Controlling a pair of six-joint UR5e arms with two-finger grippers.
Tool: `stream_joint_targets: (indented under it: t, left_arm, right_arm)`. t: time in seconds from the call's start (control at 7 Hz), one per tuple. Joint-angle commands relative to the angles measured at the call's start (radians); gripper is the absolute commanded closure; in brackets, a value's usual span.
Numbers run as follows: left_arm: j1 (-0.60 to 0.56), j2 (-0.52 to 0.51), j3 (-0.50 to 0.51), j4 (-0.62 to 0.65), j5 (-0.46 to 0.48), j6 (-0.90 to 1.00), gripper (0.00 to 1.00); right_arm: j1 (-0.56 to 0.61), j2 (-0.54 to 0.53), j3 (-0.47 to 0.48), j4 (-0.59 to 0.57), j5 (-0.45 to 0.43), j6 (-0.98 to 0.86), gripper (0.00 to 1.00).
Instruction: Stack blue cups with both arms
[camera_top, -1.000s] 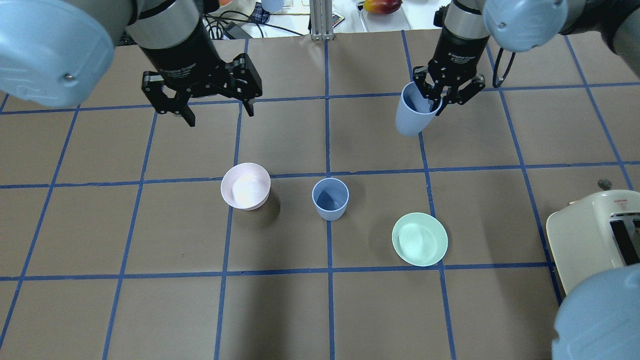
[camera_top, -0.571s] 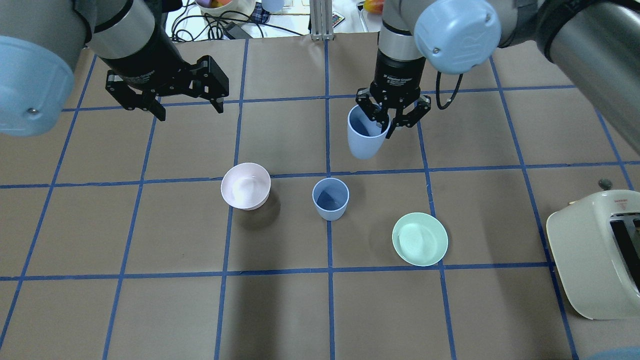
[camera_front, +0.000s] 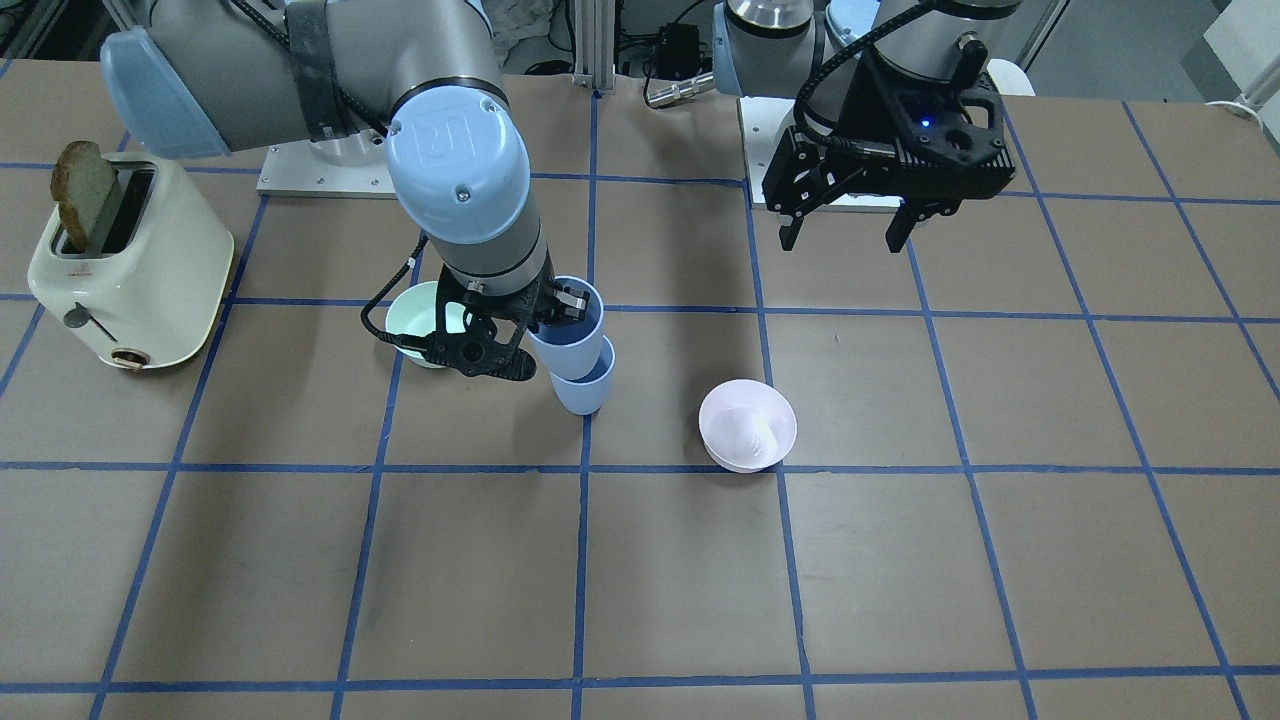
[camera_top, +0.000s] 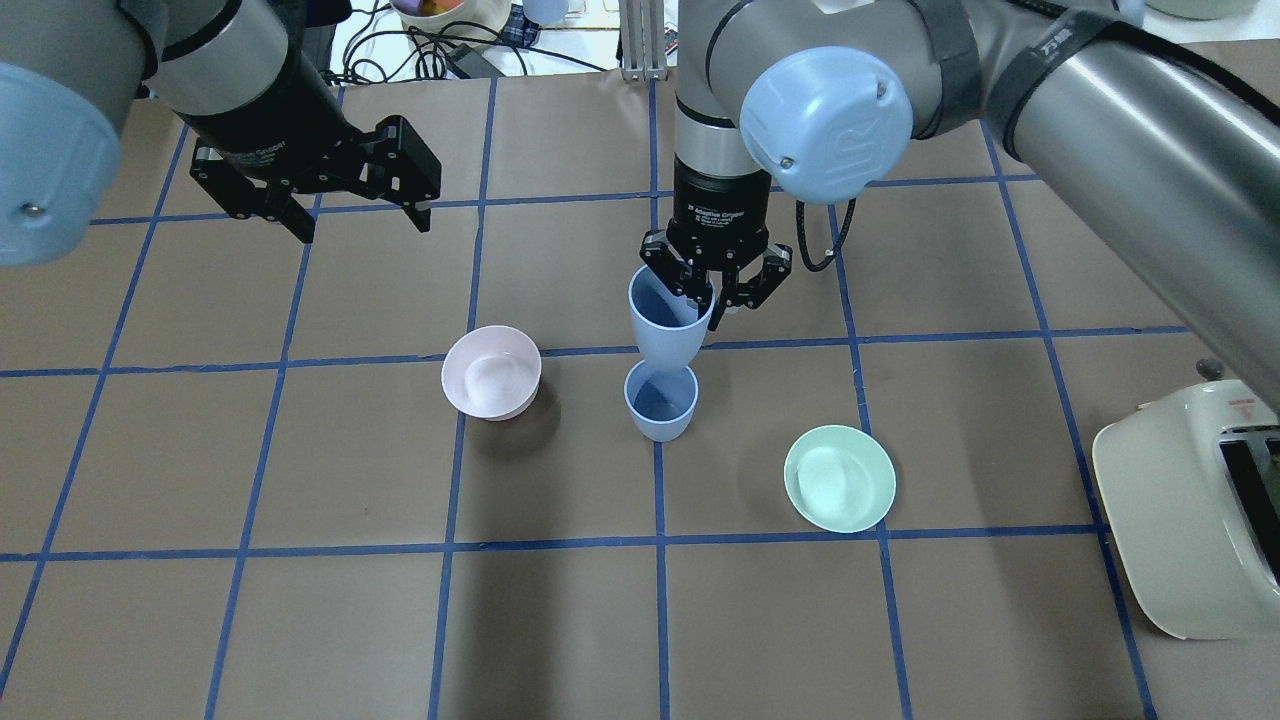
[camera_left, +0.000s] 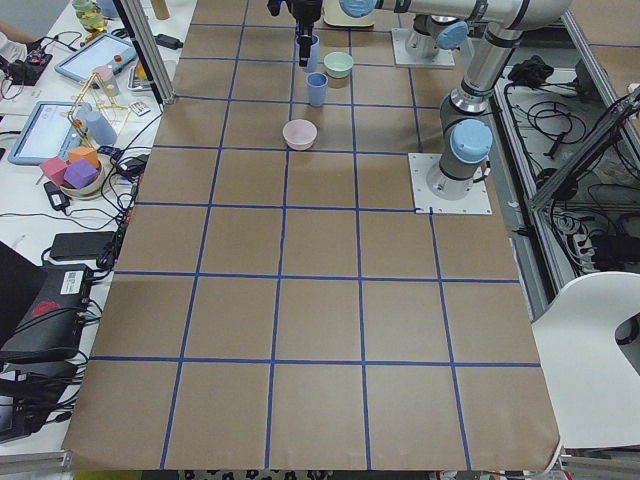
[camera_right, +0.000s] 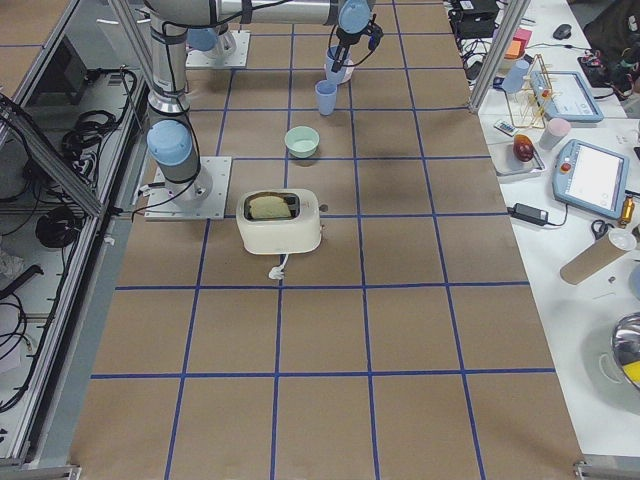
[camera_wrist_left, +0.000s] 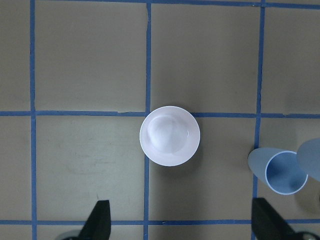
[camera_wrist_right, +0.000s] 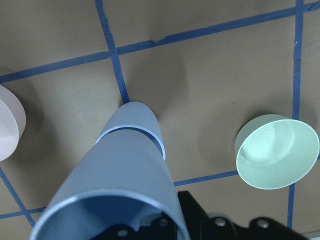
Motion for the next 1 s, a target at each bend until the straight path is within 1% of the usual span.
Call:
stream_joint_targets:
  t: [0.0,0.29,0.86]
  left_arm:
    - [0.002,0.0,0.0,-0.005,-0.003,0.0,0.0]
    - [0.005,0.001,0.001,-0.004,-0.003,0.0,0.0]
    - [0.01,0.003,0.001,-0.002,-0.001,0.0,0.0]
  right_arm:
    - [0.014,-0.001,0.033,-0.003,0.002,0.004,1.0]
    - [0.034,0.002,0.041,-0.004,0.002,0.004,1.0]
    - [0.034,0.013,0.066,-0.026,0.002,0.001,1.0]
